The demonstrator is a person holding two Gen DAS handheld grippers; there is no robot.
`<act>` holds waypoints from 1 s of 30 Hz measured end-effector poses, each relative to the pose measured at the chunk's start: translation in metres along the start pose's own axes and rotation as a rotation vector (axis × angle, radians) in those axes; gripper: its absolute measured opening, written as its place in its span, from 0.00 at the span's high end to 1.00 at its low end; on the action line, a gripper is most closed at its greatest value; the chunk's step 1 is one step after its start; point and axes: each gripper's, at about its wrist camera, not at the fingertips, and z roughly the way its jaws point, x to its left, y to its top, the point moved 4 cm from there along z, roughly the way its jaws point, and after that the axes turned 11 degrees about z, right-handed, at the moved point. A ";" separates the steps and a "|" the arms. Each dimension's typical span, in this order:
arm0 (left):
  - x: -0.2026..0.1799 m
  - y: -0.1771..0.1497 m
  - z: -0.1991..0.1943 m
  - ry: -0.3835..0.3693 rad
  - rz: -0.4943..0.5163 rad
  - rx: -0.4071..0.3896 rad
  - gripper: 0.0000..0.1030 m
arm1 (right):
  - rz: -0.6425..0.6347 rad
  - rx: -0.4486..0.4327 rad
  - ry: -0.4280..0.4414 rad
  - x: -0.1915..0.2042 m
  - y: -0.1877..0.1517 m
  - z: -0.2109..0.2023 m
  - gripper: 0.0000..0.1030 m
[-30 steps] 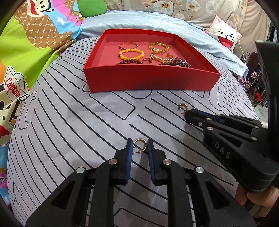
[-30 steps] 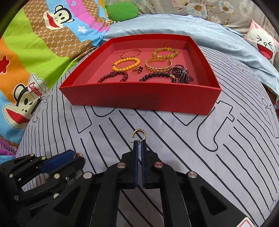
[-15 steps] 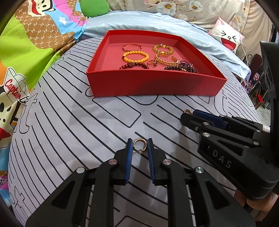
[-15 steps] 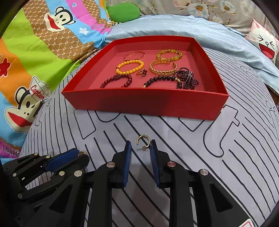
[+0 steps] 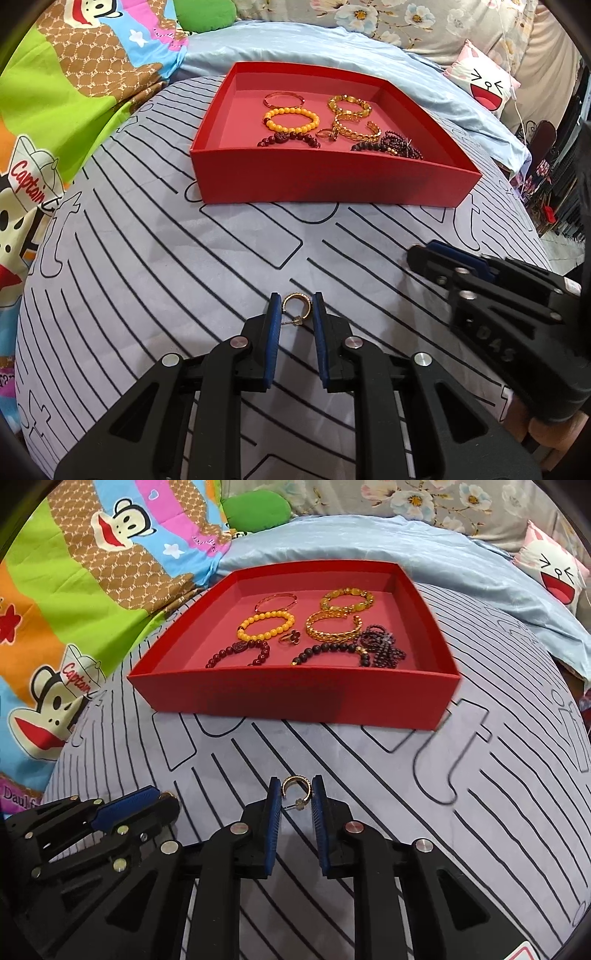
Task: Organize jewelry
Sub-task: 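Carry the earring and ring into the red tray and open both tools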
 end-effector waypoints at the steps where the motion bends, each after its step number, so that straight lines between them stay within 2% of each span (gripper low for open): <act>1: 0.000 -0.001 -0.001 0.000 -0.001 0.000 0.84 | 0.005 0.000 0.002 -0.002 -0.001 -0.004 0.84; 9: 0.003 -0.010 -0.011 0.003 -0.011 0.003 0.84 | 0.034 -0.006 0.021 -0.011 -0.013 -0.026 0.84; 16: -0.002 -0.002 -0.023 0.005 0.005 -0.017 0.84 | 0.033 -0.026 0.030 -0.008 -0.014 -0.040 0.84; 23: -0.012 0.023 -0.038 0.004 0.032 -0.058 0.84 | 0.018 -0.078 0.038 0.001 0.008 -0.056 0.84; 30: -0.011 0.065 -0.045 0.002 0.036 -0.112 0.84 | -0.005 -0.125 0.042 0.012 0.039 -0.063 0.84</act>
